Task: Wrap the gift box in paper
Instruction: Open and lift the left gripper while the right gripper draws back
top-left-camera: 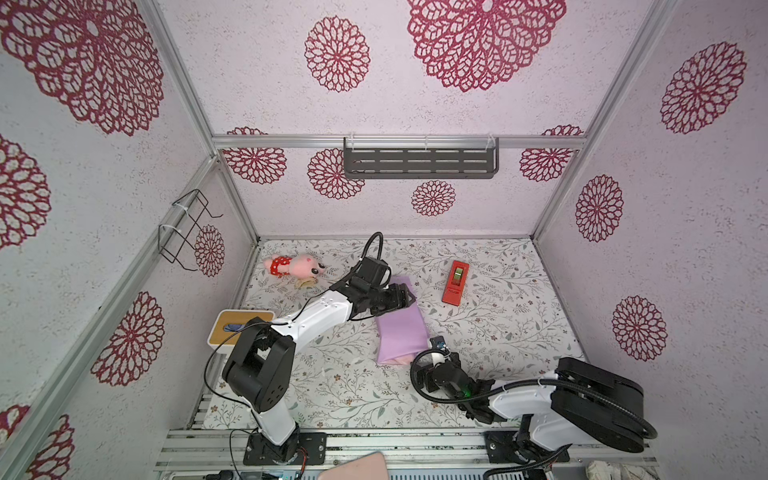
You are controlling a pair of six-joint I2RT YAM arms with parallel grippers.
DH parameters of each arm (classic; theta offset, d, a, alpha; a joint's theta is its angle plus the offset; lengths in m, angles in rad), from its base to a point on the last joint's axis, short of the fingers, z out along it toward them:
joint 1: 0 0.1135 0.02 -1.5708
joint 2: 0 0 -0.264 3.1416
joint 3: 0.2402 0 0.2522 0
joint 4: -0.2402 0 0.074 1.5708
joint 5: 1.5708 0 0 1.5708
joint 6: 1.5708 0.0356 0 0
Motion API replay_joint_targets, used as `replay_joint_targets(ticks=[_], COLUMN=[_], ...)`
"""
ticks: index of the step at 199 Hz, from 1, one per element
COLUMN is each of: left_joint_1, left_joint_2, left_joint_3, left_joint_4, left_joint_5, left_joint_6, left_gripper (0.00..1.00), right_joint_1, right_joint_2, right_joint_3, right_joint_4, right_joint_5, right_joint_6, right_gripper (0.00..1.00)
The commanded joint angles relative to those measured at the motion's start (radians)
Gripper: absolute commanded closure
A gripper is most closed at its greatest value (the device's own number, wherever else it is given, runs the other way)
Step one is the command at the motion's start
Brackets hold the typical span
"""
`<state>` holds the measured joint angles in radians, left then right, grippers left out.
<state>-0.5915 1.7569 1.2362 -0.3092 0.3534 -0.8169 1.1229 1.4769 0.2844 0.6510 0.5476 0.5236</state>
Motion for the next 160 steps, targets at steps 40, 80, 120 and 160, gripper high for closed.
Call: replay_joint_targets(ticks=[40,80,120,160], left_joint_1=[-0.002,-0.001,0.002,0.009], left_joint_2=[0.082,0.09,0.095,0.104], left_joint_3=[0.024,0.003,0.006,0.002], left_joint_4=[-0.001,-0.004,-0.024,-0.039], left_joint_5=[0.034,0.035,0.024,0.006], left_joint_6=[0.005,0.016,0.03,0.045], left_gripper=[0.25,0.25,0.26,0.27], right_joint_1=[0.005,0.002,-0.001,-0.002], right_joint_2=[0.142,0.18,0.13,0.055], right_joint_3=[0.062,0.084,0.081,0.035], right_joint_4=[0.19,0.128,-0.009,-0.105], right_joint_5=[0.14,0.227,0.323,0.361], right_joint_6=[-0.009,0.02,0.086,0.179], right_gripper=[0.01,0.01,0.02,0.04])
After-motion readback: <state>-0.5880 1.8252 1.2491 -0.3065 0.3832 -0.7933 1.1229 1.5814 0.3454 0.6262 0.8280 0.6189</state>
